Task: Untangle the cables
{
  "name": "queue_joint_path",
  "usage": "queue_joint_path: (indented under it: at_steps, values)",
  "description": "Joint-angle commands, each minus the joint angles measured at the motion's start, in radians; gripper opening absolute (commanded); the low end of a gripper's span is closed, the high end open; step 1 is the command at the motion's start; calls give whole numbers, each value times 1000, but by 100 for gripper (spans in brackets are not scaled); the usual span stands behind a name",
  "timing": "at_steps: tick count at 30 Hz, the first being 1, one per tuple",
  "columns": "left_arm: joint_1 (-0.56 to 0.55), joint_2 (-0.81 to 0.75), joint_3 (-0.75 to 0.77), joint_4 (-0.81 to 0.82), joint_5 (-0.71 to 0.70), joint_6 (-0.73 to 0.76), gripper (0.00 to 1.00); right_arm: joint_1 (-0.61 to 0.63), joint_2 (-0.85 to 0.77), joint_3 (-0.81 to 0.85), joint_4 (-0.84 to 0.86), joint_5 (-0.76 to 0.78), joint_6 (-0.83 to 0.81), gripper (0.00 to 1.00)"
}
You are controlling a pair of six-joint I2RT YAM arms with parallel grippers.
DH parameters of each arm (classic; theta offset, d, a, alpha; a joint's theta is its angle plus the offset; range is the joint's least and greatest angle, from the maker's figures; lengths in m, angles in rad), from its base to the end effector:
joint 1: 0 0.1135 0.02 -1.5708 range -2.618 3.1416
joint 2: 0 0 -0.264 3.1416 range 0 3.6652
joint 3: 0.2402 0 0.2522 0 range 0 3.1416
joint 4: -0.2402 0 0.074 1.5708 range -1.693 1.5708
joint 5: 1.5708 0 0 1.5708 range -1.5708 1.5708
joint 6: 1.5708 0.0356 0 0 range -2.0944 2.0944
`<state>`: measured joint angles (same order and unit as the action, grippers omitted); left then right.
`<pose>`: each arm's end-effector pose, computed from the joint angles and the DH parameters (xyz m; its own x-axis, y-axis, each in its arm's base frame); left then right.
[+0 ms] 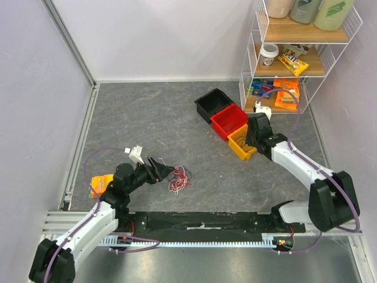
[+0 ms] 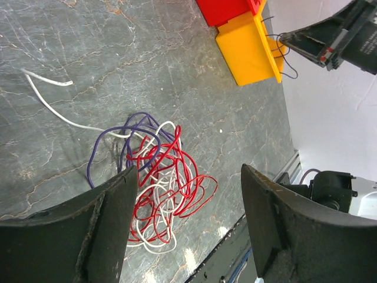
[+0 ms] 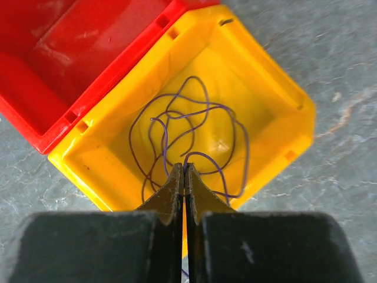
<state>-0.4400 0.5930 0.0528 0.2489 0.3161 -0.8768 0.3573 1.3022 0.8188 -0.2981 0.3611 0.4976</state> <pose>0.1267 -0.0719 0.1555 -0.6845 -0.4853 -0.5440 0.2315 0.5629 -0.7934 0.2582 0.0830 0.2317 -0.6239 0.2437 -0.7426 0.2339 0.9648 0.1202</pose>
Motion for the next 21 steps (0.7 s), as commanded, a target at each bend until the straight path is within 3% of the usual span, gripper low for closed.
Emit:
queue_joint_path:
  at_steps: [1,6,13,18,21]
  values:
    - [3,8,-44,47,11,-1,76,0,104,78,-4,-114,-22,0]
    - [1,21,-45,58,12,-1,76,2,189,141,-41,-107,-80,1]
    - [3,39,-41,75,9,-1,78,71,103,180,-107,25,-152,35]
    - [3,90,-28,90,23,4,80,202,45,194,-160,140,-151,49]
    - [1,114,-22,95,29,6,80,342,42,189,-142,78,-140,53]
